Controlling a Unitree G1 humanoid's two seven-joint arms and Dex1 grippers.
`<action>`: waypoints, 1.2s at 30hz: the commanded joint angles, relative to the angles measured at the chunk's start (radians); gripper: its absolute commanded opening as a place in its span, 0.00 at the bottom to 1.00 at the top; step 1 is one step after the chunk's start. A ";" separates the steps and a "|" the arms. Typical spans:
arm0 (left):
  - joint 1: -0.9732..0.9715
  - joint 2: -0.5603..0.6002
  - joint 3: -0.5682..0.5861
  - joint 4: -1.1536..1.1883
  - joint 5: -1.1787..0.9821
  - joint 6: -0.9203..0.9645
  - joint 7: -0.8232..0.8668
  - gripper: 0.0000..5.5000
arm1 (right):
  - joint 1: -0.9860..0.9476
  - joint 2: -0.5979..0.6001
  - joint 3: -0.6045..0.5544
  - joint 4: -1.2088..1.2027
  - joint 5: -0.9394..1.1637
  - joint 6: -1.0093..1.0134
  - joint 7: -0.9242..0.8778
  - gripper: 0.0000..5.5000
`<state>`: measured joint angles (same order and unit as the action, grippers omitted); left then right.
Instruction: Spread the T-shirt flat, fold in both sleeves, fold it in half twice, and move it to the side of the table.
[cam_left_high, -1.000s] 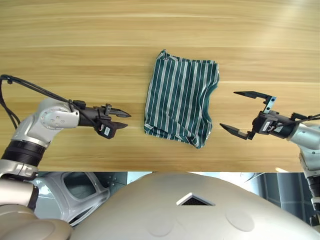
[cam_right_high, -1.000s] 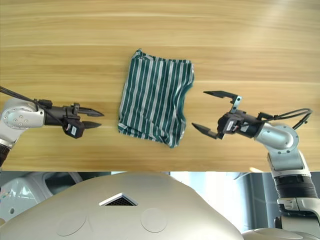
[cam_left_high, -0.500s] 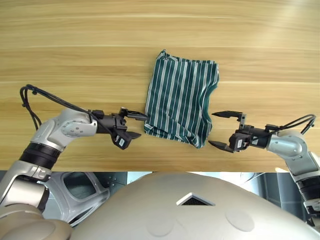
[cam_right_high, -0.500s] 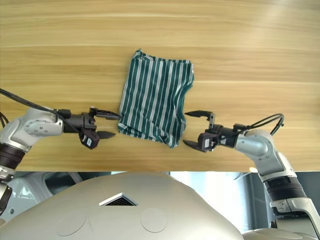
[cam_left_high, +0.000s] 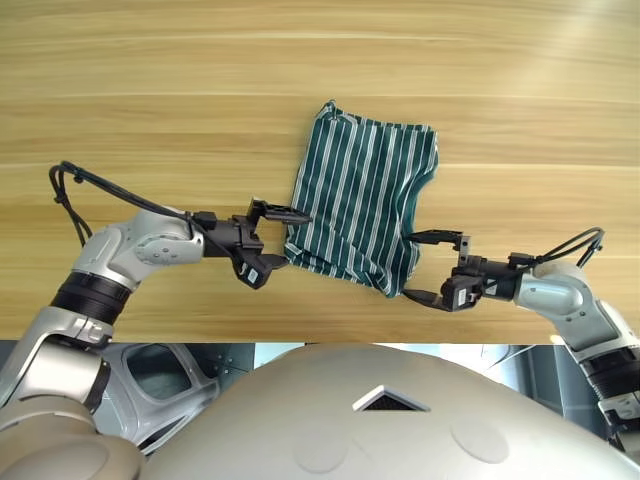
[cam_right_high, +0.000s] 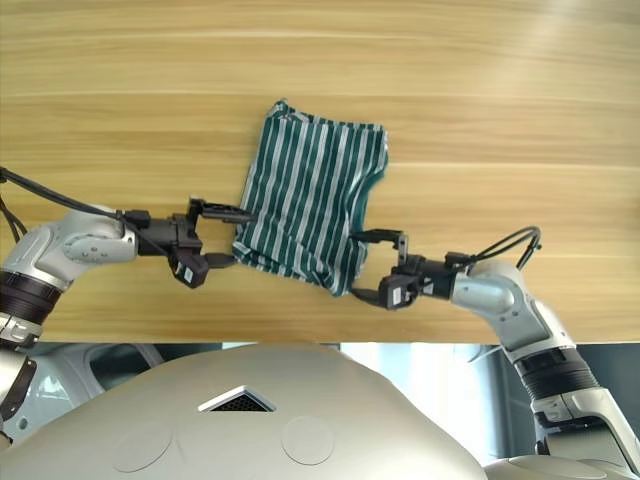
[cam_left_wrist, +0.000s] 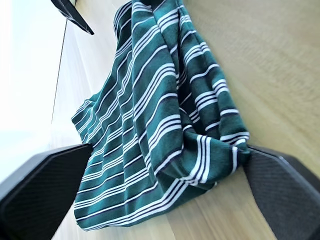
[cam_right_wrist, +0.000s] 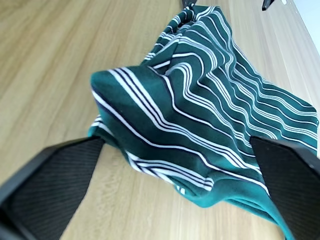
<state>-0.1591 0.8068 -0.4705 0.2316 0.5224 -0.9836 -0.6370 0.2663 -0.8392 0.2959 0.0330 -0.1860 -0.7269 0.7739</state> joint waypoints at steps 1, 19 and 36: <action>0.019 0.011 -0.052 0.053 0.101 0.019 -0.021 0.98 | 0.016 -0.014 0.046 0.032 -0.077 0.023 0.020 0.98; -0.033 -0.013 -0.142 0.176 0.089 0.004 -0.032 0.45 | -0.109 0.031 0.177 0.163 -0.183 0.039 -0.029 0.85; -0.062 -0.034 -0.168 0.244 0.100 -0.009 0.016 0.02 | -0.095 -0.013 0.222 0.119 -0.123 0.007 -0.008 0.23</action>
<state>-0.2493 0.7645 -0.6048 0.4351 0.5431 -1.0246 -0.5951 0.1385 -0.8219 0.4877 0.1229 -0.2341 -0.7555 0.7186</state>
